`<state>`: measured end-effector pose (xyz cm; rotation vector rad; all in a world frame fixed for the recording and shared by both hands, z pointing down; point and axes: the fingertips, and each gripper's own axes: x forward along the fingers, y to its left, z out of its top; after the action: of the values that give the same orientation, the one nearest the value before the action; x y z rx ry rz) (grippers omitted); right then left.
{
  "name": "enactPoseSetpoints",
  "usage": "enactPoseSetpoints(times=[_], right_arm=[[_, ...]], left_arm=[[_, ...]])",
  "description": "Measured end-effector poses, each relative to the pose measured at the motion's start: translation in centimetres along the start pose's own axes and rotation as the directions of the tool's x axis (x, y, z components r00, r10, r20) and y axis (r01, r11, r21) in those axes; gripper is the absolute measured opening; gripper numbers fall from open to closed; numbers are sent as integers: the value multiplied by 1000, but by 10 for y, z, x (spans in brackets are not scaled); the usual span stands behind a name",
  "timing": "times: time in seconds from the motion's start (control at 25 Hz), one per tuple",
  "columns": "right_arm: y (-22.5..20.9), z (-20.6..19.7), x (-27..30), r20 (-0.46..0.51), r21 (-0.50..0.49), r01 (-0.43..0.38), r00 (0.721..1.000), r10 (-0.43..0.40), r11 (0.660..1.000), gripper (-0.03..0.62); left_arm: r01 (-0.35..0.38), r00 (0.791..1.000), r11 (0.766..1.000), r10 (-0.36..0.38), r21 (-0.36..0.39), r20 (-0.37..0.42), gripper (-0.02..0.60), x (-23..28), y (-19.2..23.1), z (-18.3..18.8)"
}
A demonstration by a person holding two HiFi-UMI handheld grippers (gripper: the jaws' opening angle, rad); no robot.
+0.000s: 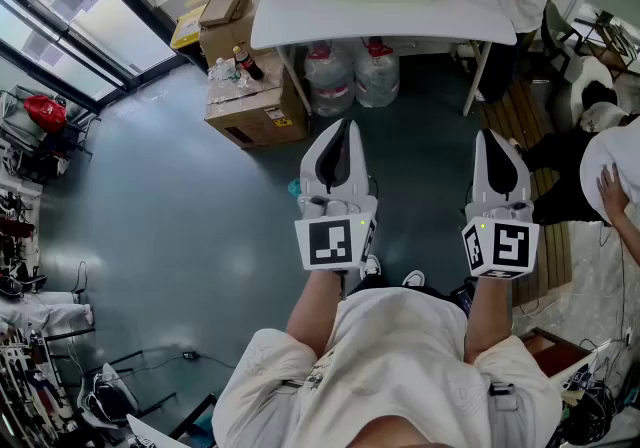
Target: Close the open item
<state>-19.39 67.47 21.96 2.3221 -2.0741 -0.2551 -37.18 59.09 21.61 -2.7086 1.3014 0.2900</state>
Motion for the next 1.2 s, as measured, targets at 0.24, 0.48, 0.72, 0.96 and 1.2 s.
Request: enactPoseSetpoints(times=[0.24,0.48,0.72,0.96,1.2], right_arm=[[12,-2,14,-2,16,-9,1000,9,1000,1],[25,-7,35,-4,15,-3,1000,3,1000,0],[35,-7,54,11,48,34,999,-34,998,2],[37,-14,67,6,54,64,998,-64,996,2],[31,-22,90,0,55,61,998,-61,997,2]], left_arm=[[-11,1000,1000,11,1,1,2,2,21,0],[-8,1000,1000,8,-14,-3,2,12,42,-9],[14,1000,1000,-14,-28,4,2,23,63,-15],[34,999,999,-34,-40,4,2,37,76,-23],[30,1000,998,-30,-50,-2,2,59,82,-33]])
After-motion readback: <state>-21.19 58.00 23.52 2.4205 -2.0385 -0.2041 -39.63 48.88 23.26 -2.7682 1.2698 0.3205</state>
